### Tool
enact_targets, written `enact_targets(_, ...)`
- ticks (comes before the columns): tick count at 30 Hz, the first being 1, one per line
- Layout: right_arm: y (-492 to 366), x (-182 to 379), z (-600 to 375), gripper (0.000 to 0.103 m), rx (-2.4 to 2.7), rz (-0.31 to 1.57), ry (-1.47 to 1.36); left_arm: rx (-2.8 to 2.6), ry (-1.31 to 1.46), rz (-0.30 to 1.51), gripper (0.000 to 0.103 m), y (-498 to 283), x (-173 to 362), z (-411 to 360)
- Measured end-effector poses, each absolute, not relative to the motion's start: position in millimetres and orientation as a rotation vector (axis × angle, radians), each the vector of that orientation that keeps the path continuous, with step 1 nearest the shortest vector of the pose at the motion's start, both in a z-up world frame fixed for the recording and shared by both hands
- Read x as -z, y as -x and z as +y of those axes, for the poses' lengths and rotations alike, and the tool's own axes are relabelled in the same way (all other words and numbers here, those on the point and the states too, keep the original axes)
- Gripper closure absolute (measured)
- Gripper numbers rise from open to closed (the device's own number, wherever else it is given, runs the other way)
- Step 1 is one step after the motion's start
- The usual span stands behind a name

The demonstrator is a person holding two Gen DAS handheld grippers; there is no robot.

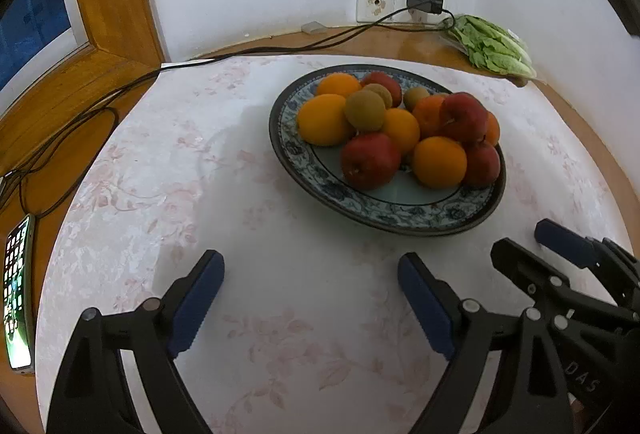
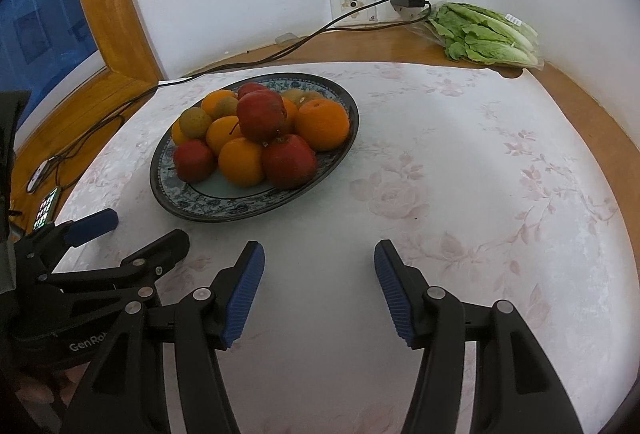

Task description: Organize fruits

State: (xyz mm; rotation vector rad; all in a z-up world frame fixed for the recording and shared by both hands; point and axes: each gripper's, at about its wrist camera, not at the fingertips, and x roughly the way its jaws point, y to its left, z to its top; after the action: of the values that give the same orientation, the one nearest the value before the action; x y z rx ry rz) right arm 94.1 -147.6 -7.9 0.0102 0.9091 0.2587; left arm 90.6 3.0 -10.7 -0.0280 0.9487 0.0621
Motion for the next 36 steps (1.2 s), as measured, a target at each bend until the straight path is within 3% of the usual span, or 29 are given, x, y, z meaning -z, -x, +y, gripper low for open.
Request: enact_targets(36,-94.4,7.9,-147.3,0.042,-0.261,0.909,-0.013,-0.062,0.028,0.949,0.011,-90.7,10.1,3.1)
